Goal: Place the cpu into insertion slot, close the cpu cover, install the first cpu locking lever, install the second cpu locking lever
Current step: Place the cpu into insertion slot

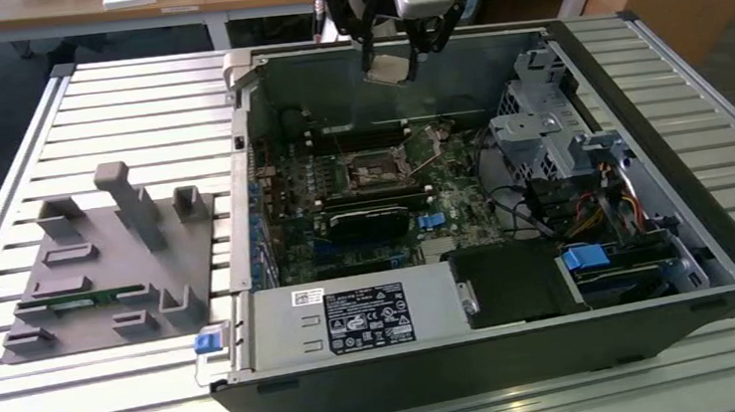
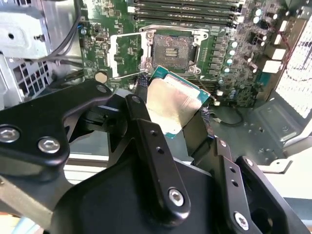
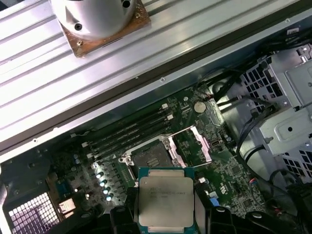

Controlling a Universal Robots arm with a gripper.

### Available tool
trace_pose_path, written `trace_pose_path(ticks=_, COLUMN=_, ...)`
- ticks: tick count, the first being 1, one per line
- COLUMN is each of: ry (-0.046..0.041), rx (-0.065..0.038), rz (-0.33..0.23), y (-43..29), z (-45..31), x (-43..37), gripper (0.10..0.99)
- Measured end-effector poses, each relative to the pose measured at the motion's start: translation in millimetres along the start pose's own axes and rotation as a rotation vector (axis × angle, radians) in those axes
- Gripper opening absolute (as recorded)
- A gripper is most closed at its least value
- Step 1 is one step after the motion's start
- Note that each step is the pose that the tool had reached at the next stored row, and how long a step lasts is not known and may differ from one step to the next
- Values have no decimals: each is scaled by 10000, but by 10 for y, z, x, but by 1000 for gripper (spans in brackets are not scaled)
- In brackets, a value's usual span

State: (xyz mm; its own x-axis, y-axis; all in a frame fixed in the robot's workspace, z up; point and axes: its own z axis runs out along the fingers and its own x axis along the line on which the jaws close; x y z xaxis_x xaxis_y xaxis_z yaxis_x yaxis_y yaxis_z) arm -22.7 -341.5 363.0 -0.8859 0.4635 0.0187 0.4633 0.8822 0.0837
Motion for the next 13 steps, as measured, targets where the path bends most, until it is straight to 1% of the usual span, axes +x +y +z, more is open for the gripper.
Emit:
trace_pose_path(ticks=7, ry=-72, rx=-15, rz=852, y=-1, z=11, x=0, gripper=541)
trace_pose_path(ticks=10, ry=-89, rx=-18, rz=1056, y=-2, z=14, x=2, gripper=541)
trace_pose_path(ticks=13, ry=-95, rx=-20, rz=1126, y=-8, z=16, x=12, gripper=541)
